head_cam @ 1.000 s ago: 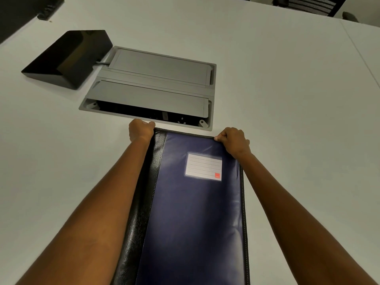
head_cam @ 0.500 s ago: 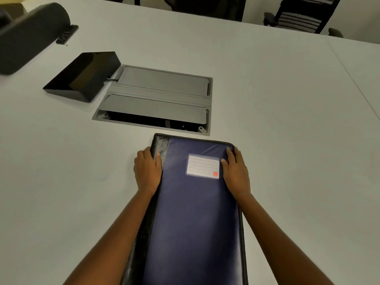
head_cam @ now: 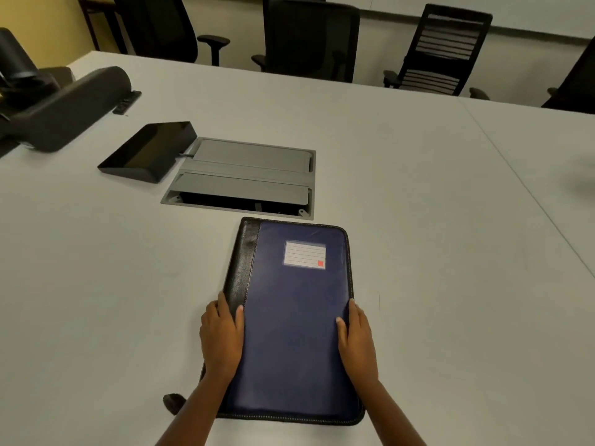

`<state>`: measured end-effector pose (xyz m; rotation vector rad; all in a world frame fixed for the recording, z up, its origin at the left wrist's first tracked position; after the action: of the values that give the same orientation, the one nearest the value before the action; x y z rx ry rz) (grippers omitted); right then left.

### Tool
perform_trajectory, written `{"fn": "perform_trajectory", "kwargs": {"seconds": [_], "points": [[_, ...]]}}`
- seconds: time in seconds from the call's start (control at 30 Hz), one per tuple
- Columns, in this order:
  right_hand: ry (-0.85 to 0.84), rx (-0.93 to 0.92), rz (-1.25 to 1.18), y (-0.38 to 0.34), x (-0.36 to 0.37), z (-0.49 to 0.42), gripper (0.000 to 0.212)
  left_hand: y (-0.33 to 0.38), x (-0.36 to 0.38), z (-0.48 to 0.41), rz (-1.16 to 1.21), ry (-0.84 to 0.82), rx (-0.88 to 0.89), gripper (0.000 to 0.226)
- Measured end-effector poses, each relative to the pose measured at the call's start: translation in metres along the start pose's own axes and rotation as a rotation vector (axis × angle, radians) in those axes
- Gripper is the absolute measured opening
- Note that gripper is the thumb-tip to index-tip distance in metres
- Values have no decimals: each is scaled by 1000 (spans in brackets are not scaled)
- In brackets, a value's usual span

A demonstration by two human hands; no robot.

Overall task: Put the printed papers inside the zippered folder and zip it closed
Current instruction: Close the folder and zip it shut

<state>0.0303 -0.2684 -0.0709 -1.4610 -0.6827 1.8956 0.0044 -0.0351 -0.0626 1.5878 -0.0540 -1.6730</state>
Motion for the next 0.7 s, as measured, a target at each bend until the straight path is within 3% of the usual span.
{"fn": "perform_trajectory", "kwargs": {"seconds": [0.37,0.53,0.7], "points": [[253,251,-123,7,10,50,42,-22,-5,30,124,11,-93,46],[242,432,-339,1,5,31,37,-25,-8,20,279,32,-140,40],[282,427,-428,-7,16,22,37,-30,-16,2,351,70,-123,38]]}}
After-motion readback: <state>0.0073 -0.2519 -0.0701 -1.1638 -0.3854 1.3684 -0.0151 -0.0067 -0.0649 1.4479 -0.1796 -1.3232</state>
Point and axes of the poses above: each hand's wrist, its own z-axis away from the middle knuckle, its own x-axis out of the palm, y = z × x, the point moved 3 cm from there along -z, towards the middle knuckle, and after that the axes turned 6 degrees about -y, right-handed, at the moved point
